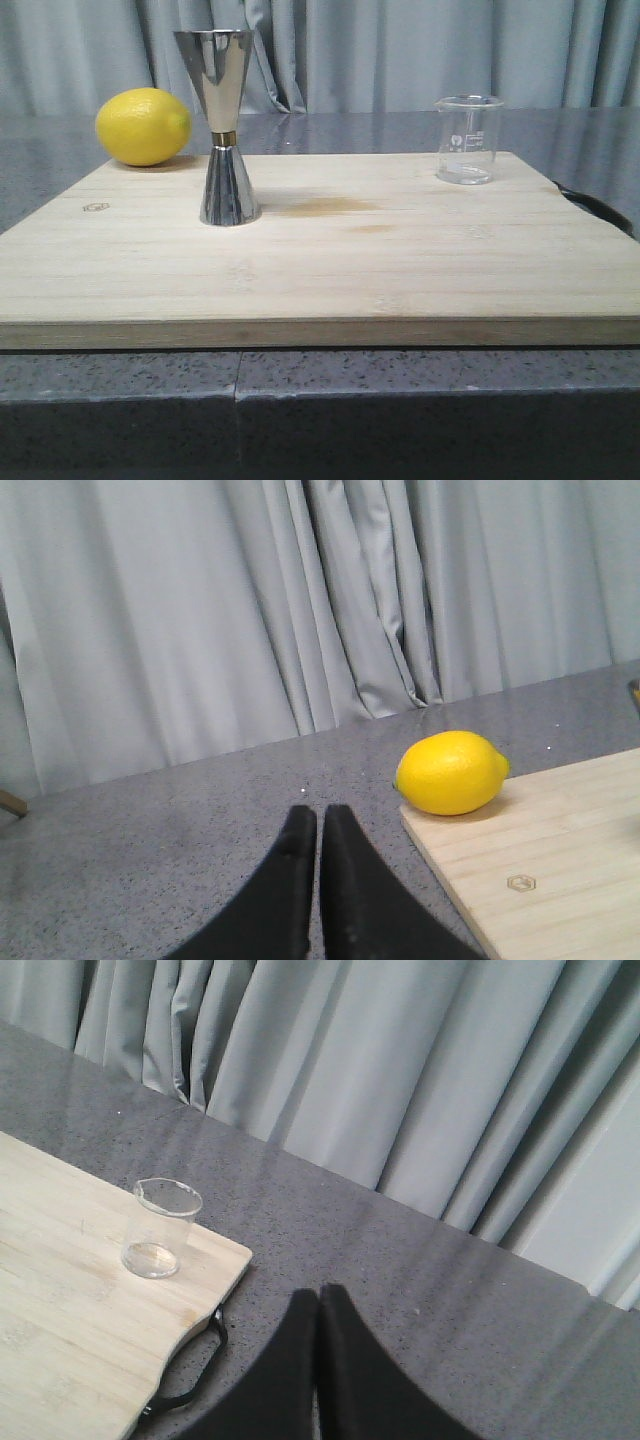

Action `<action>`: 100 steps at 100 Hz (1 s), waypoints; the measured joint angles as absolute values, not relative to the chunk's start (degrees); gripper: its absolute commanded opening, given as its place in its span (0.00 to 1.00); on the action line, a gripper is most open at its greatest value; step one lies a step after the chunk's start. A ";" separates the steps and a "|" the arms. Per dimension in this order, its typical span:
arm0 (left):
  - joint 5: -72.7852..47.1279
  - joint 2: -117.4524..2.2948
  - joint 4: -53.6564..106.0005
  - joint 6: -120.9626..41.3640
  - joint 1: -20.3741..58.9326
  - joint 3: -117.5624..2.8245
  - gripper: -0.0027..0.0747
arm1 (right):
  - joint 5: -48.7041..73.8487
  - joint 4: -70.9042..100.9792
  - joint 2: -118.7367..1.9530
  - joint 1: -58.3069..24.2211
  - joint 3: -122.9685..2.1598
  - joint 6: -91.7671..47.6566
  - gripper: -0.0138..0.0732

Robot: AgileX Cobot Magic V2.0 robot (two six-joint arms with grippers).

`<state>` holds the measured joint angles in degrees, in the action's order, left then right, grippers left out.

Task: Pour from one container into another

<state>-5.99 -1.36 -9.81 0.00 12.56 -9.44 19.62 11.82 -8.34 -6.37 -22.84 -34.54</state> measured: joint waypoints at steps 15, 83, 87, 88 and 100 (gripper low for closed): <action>0.51 -1.25 -6.97 -1.32 9.68 -3.55 0.01 | 19.64 11.82 -8.34 -6.37 -22.84 -34.54 0.07; 1.94 0.20 -0.60 -1.30 4.59 0.31 0.01 | 19.77 11.82 -8.34 -6.37 -22.84 -34.54 0.07; 1.94 0.20 -0.50 -1.30 4.59 0.31 0.01 | 19.77 11.82 -8.34 -6.37 -22.84 -34.54 0.07; 1.94 0.20 -0.50 -1.30 4.59 0.31 0.01 | 19.77 11.82 -8.34 -6.37 -22.84 -34.54 0.07; 1.94 0.20 -0.50 -1.30 4.59 0.31 0.01 | 19.77 11.82 -8.34 -6.37 -22.84 -34.54 0.07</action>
